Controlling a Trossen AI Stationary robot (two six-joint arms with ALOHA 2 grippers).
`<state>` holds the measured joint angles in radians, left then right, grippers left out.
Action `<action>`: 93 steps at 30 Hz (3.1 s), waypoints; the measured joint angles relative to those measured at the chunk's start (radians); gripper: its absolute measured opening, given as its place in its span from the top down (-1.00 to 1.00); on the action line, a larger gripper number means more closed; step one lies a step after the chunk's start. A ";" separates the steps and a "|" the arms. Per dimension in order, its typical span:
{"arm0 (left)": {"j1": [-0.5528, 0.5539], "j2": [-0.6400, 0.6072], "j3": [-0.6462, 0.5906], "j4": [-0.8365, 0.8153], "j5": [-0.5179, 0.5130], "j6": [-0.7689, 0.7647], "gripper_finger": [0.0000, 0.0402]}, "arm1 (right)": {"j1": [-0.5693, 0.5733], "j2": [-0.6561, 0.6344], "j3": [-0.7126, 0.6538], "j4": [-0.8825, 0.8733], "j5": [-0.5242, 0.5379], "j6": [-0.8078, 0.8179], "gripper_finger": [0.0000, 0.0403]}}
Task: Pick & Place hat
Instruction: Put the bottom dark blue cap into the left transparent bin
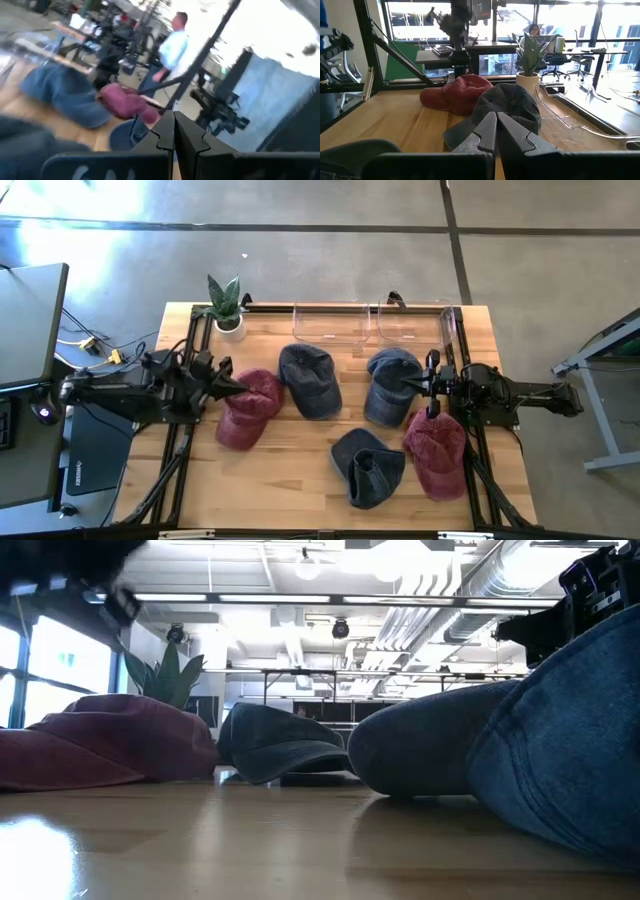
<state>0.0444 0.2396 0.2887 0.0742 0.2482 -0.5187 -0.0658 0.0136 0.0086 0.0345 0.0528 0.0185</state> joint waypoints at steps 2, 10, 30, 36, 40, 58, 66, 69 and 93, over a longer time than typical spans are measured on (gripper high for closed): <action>0.000 0.106 0.094 -0.044 0.012 0.061 1.00 | 0.000 0.000 0.000 0.000 0.000 0.000 0.97; 0.001 0.596 0.548 -0.312 0.109 0.415 1.00 | 0.000 0.000 0.000 0.000 0.000 0.000 0.98; -0.178 1.512 1.021 -0.659 0.199 1.252 0.00 | 0.000 0.000 0.000 0.001 0.000 0.000 0.97; -0.349 1.600 1.021 -0.289 -0.075 1.259 -0.28 | 0.000 0.000 0.000 0.004 0.001 0.000 0.96; -0.385 1.661 1.027 -0.108 -0.150 1.248 -0.27 | 0.000 0.000 0.000 0.004 0.001 0.000 0.96; -0.339 1.843 1.029 -0.006 -0.178 1.336 0.15 | 0.000 0.005 0.000 0.005 0.001 0.000 0.96; -0.339 1.846 1.023 0.028 -0.172 1.239 0.82 | 0.000 0.007 0.000 0.006 0.001 0.000 0.96; -0.337 1.804 1.021 0.024 -0.172 1.152 0.95 | 0.000 0.007 0.000 0.006 0.001 0.000 0.98; -0.029 1.359 1.026 0.257 0.446 0.188 1.00 | 0.000 0.009 0.000 0.002 0.000 0.000 0.97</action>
<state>0.0151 1.5986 1.3151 0.3316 0.6946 -0.3303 -0.0658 0.0223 0.0087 0.0361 0.0525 0.0185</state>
